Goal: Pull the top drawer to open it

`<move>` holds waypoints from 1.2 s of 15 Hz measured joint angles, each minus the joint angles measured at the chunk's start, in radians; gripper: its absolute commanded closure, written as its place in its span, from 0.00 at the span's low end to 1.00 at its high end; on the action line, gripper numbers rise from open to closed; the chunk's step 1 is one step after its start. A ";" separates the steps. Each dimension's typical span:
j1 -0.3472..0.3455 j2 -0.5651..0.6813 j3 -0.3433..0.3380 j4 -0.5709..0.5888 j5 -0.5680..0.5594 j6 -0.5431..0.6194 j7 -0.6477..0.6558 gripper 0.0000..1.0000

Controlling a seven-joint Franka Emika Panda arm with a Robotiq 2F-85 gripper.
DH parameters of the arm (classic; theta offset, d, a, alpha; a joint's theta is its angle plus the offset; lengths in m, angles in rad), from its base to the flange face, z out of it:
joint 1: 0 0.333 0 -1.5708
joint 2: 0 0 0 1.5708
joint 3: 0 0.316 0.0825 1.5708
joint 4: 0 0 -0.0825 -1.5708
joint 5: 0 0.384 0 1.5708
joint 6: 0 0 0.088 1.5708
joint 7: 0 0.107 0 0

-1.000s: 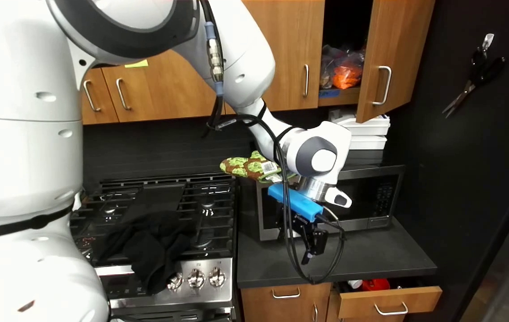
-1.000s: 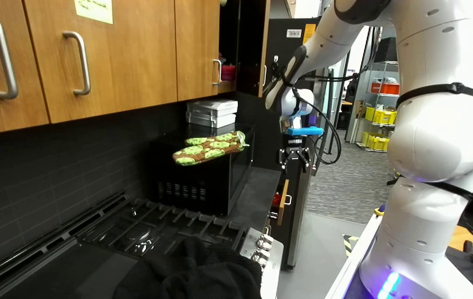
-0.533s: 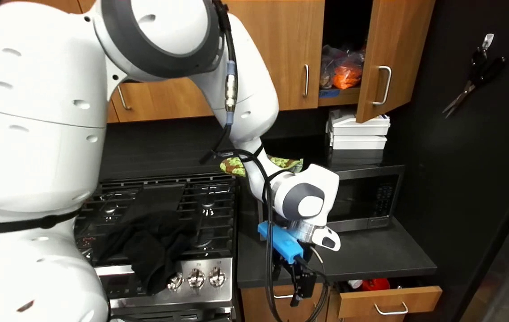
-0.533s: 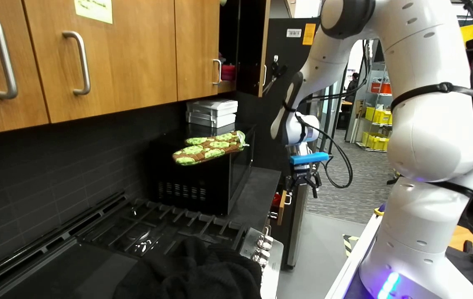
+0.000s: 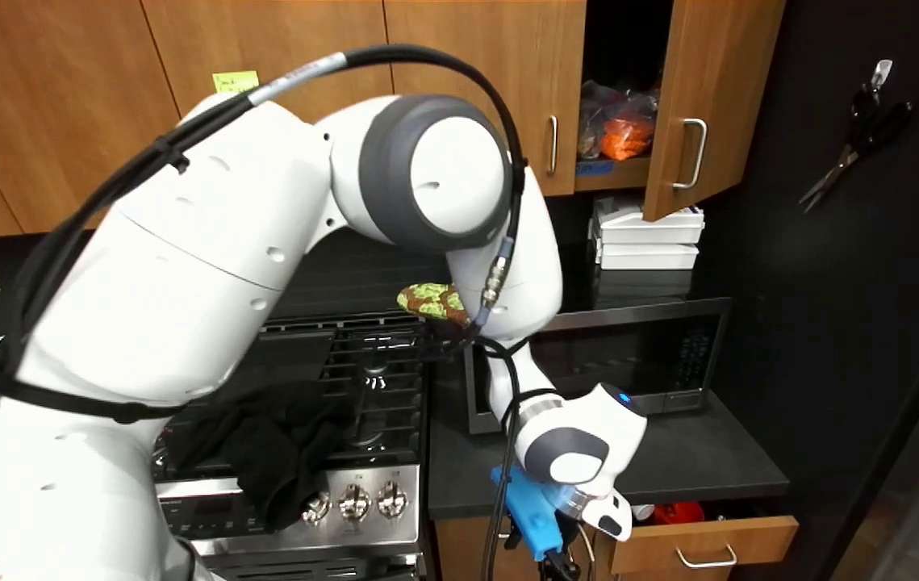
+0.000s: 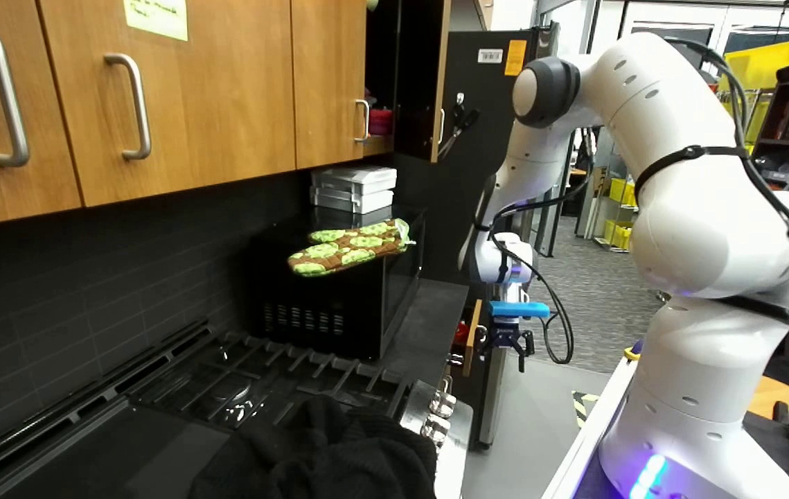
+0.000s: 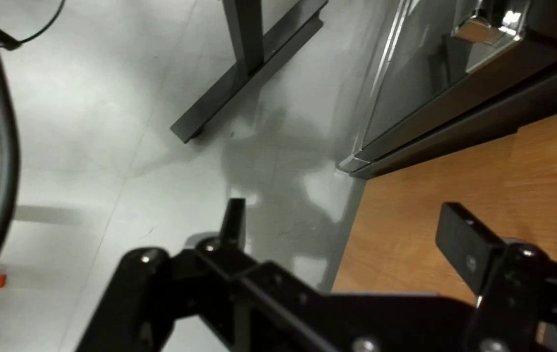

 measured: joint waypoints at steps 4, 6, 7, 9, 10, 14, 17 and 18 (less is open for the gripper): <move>-0.171 0.116 0.075 0.161 0.135 -0.124 -0.080 0.00; -0.223 0.141 0.091 0.217 0.174 -0.183 -0.081 0.00; -0.238 0.143 0.096 0.233 0.191 -0.201 -0.081 0.00; -0.244 0.138 0.106 0.249 0.210 -0.208 -0.079 0.00; -0.240 0.133 0.112 0.252 0.212 -0.207 -0.076 0.00; -0.185 0.113 0.139 0.241 0.230 -0.184 -0.045 0.00; -0.119 0.107 0.145 0.213 0.267 -0.131 -0.003 0.00; -0.101 0.109 0.143 0.202 0.276 -0.115 0.012 0.00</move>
